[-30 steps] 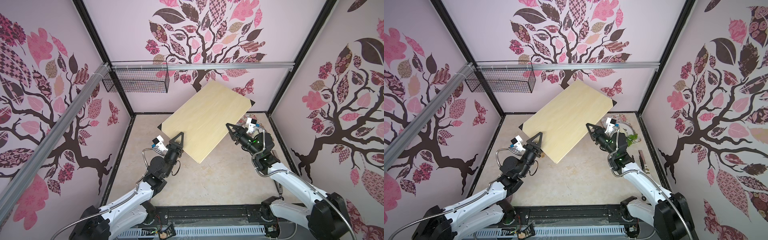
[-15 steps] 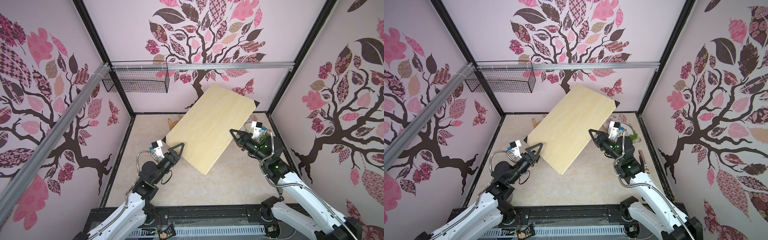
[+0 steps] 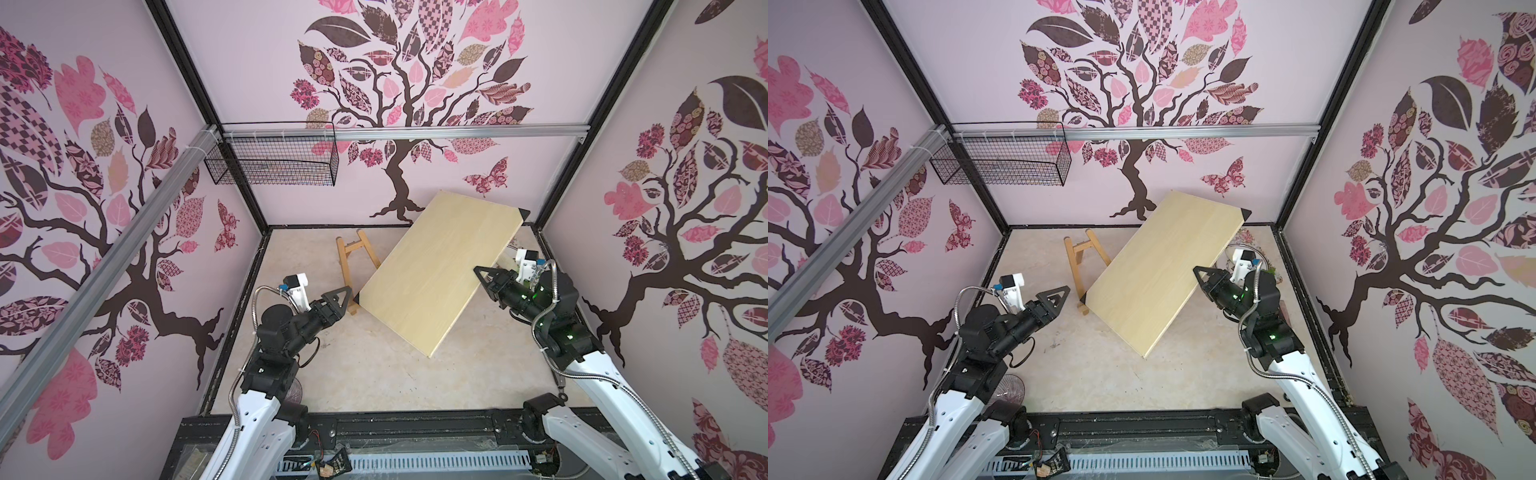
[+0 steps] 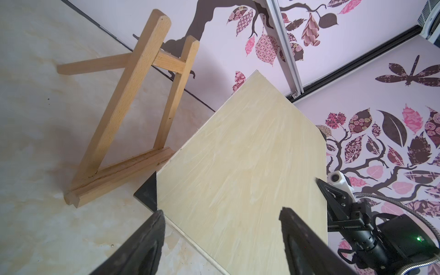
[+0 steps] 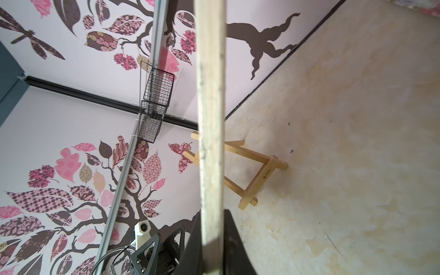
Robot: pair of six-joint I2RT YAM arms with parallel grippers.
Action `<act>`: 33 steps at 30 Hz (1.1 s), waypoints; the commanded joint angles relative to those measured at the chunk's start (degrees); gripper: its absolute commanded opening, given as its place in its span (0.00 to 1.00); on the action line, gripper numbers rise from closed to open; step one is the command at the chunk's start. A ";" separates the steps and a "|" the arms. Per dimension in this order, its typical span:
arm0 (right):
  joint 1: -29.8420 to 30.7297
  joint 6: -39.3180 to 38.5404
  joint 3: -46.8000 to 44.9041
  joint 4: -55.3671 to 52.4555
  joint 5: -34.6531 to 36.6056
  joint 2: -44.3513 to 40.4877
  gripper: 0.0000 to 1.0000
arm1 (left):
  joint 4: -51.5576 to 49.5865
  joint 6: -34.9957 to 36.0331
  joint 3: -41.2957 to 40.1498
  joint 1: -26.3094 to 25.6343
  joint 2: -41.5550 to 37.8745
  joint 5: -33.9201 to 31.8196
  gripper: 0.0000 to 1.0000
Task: Disassemble the easel
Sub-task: Place the drawing board at the center of the board.
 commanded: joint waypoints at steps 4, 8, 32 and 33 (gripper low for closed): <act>-0.34 -2.58 12.47 5.23 -7.99 -2.29 0.00 | -0.87 3.84 3.43 0.34 8.91 11.89 0.77; -0.34 -4.28 14.59 1.29 -12.48 -1.27 0.00 | -5.86 6.93 5.89 0.29 9.23 12.91 0.77; -5.55 -20.86 22.32 -21.31 -32.50 9.58 0.00 | 2.47 0.87 -10.65 0.29 5.09 21.71 0.77; -5.82 -20.58 21.69 -20.66 -32.82 9.49 0.00 | 4.74 -0.82 -11.86 0.33 5.15 21.82 0.77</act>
